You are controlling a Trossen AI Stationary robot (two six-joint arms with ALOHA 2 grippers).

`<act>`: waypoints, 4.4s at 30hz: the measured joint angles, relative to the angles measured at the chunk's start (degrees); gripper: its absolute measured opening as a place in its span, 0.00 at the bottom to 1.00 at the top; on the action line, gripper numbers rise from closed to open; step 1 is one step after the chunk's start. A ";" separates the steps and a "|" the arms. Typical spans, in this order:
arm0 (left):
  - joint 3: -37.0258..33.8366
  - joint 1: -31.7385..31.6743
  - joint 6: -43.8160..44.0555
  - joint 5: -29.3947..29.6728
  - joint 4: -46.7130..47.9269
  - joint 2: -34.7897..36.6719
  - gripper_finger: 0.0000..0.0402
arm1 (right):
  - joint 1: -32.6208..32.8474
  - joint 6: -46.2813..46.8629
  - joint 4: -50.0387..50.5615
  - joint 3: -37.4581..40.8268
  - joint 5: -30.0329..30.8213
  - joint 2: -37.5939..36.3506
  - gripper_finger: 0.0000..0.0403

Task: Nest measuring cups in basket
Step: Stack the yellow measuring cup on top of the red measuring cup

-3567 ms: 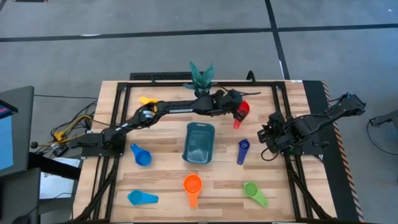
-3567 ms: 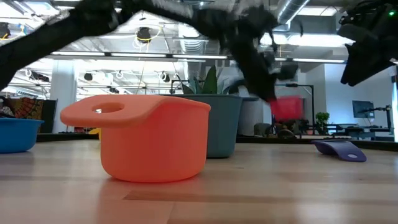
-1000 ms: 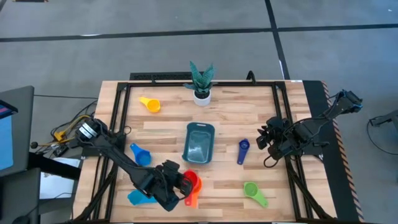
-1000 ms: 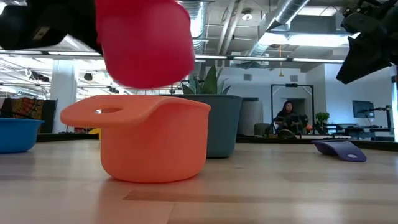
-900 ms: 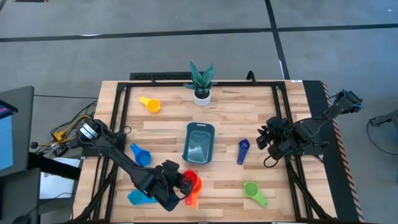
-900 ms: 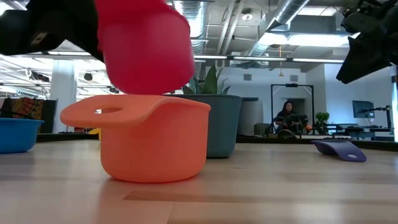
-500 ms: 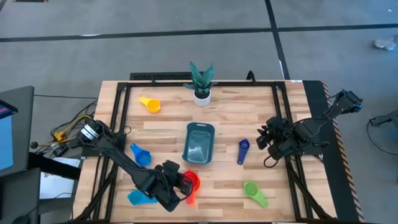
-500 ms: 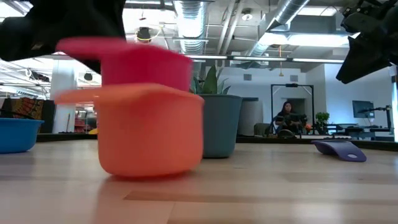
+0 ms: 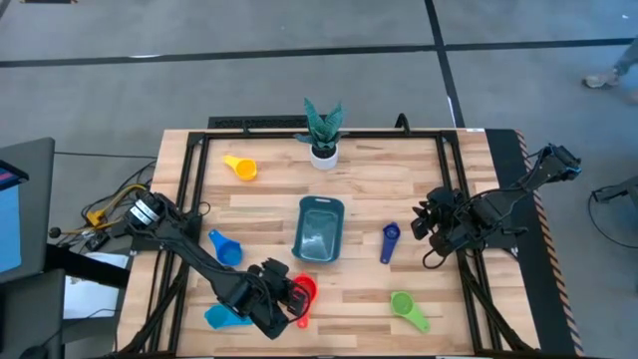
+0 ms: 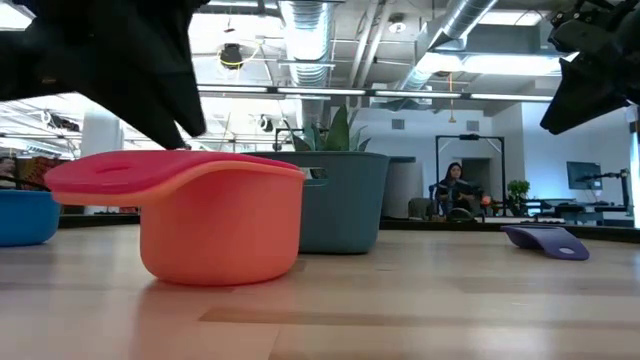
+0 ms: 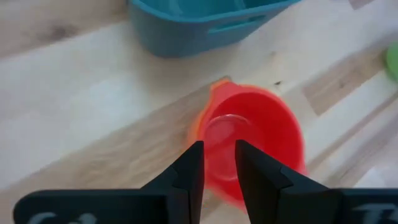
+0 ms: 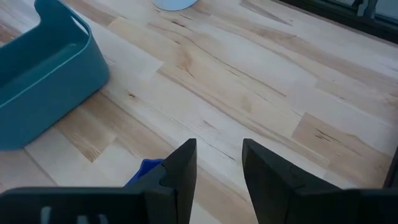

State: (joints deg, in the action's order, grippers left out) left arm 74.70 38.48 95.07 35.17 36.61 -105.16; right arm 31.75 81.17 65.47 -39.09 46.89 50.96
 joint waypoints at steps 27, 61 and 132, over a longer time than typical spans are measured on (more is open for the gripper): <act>0.07 -16.82 -55.73 3.07 30.62 25.65 0.13 | 1.97 -9.66 -6.61 -0.02 -0.57 0.02 0.37; -4.08 -59.15 -98.92 -13.49 19.19 25.41 0.45 | 15.27 -1.64 -26.22 -0.04 -6.45 24.22 0.33; -4.27 -73.79 -76.41 -18.61 27.16 9.81 0.01 | 13.86 -5.26 -31.26 -0.02 -2.25 25.99 0.29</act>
State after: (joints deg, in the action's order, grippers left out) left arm 70.43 -35.31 18.66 16.56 63.77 -95.35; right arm 45.60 75.91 34.22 -39.11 44.65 76.95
